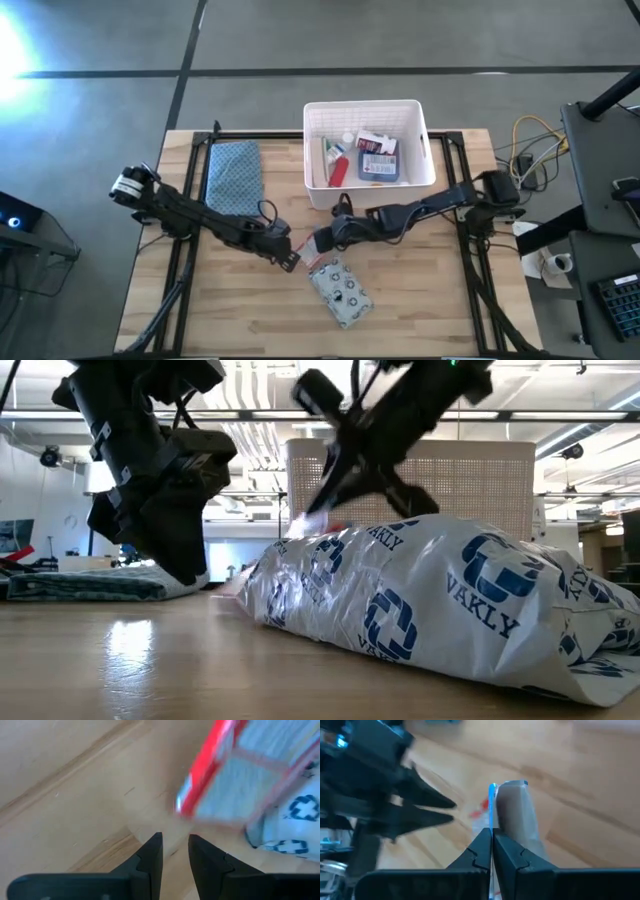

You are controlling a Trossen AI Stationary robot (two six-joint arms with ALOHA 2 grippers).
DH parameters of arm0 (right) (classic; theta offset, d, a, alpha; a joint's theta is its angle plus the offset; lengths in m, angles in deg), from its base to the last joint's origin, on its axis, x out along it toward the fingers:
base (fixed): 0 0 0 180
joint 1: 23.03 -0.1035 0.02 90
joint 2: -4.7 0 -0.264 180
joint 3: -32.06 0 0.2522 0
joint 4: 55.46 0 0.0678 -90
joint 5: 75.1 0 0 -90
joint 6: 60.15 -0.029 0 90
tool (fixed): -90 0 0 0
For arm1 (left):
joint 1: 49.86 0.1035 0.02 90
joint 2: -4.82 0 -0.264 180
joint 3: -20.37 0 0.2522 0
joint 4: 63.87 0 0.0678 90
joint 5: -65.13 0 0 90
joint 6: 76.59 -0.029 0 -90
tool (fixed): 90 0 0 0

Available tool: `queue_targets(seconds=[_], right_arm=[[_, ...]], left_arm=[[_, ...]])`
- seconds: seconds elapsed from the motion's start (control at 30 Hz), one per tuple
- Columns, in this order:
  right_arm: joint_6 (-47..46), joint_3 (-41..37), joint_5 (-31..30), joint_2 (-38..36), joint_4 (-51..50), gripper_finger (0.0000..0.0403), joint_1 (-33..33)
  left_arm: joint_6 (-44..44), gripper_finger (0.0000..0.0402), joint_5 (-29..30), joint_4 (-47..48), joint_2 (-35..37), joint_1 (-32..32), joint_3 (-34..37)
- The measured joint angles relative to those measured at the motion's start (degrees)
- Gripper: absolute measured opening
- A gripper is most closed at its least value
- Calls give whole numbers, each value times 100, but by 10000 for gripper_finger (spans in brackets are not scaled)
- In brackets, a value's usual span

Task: Pick & place medical supplies in basket/bin
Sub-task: Put the medicine box into the white bin, then put the white mailer bag into the white bin

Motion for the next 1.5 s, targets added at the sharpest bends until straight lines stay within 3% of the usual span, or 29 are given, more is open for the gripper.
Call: queue_targets(seconds=[0.27,0.57,0.77,0.9,1.0,1.13,1.5], right_arm=[[417,0,-838,-1184,-441,8,-220],[1292,2,-2779,-2997,-532,8,-362],[2174,4,-3410,-3945,-947,8,312],[2090,4,-3939,-4218,-2185,8,795],[1628,2,-3695,-4200,-3189,9,1064],[1728,-13,-3046,-3995,-3376,30,1211],[1626,-24,-2384,-3661,-3367,174,856]], left_arm=[[-13,74,706,-29,446,-17,-4],[-256,74,1189,-143,688,-3,-11],[-261,74,1190,-299,579,-2,-10],[-262,74,1191,-514,568,-2,-9],[-277,74,1187,-700,559,-2,-9],[-304,74,1134,-887,548,0,-9],[-304,74,799,-1171,548,-7,-9]])
